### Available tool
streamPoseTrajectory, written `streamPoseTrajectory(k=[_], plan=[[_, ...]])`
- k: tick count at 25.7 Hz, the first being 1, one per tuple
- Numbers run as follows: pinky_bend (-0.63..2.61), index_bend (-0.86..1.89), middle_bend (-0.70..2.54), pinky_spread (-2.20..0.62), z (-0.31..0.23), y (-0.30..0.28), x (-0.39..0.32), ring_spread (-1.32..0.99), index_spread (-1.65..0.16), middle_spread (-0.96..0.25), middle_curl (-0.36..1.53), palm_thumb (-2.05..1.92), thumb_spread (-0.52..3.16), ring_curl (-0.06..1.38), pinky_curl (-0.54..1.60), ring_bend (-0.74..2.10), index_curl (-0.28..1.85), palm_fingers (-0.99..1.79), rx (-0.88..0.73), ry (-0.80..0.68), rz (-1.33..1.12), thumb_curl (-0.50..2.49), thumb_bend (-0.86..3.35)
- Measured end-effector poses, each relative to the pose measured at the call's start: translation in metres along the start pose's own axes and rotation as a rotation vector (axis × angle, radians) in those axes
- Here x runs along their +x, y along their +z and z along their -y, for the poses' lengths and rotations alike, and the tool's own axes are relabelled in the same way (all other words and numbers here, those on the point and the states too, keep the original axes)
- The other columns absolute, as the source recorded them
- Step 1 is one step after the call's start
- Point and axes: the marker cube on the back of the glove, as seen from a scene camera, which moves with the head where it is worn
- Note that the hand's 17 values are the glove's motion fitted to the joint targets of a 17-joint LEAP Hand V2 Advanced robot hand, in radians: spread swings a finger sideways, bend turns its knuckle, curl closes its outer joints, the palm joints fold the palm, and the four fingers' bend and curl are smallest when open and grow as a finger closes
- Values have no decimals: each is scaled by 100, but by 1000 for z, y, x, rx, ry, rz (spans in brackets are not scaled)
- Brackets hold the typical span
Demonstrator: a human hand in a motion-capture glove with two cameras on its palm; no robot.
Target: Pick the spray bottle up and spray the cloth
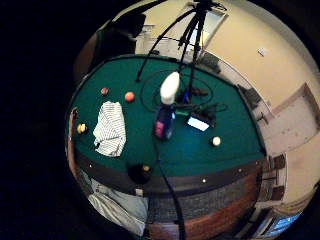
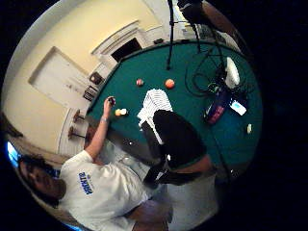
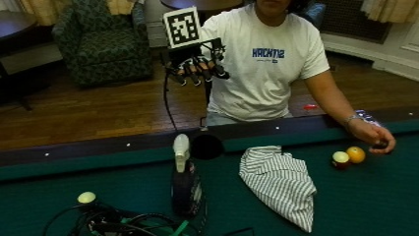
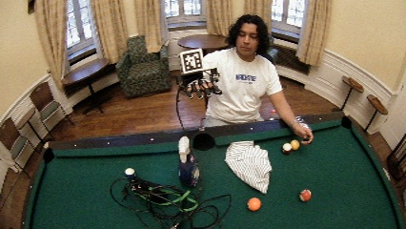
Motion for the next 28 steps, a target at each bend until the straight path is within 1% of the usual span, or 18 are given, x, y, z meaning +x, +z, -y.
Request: streamPoseTrajectory(k=[3, 8, 11, 14, 16, 18, 23, 28], plan=[[33, 16, 18, 21, -3, 8, 14, -6, -42, -10, 25, 43, 113, 25, 27, 35, 26, 51, 7, 57, 24, 20, 9], [33, 16, 17, 21, -7, 23, 38, -6, -42, -10, 26, 44, 114, 26, 28, 36, 26, 51, 22, 30, 40, 22, 7], [33, 16, 17, 21, -13, 32, 50, -6, -42, -10, 26, 45, 115, 27, 29, 36, 27, 50, 17, 73, 49, 23, 5], [34, 12, 19, 21, -14, 48, 64, -6, -42, -10, 27, 46, 116, 28, 30, 37, 26, 49, 78, 115, 72, 24, 4], [35, 9, 20, 21, -18, 59, 73, -7, -42, -10, 28, 46, 116, 29, 31, 39, 25, 48, 90, 152, 94, 24, 3], [36, 7, 21, 21, -24, 69, 82, -7, -42, -10, 29, 46, 116, 29, 31, 40, 23, 46, 73, 176, 116, 24, 2], [37, 8, 22, 20, -41, 93, 104, -7, -41, -10, 31, 47, 116, 30, 32, 42, 21, 45, 41, 156, 158, 25, 0], [38, 10, 22, 20, -44, 111, 117, -8, -41, -11, 32, 49, 115, 31, 33, 43, 21, 44, -7, 208, 215, 27, -1]])
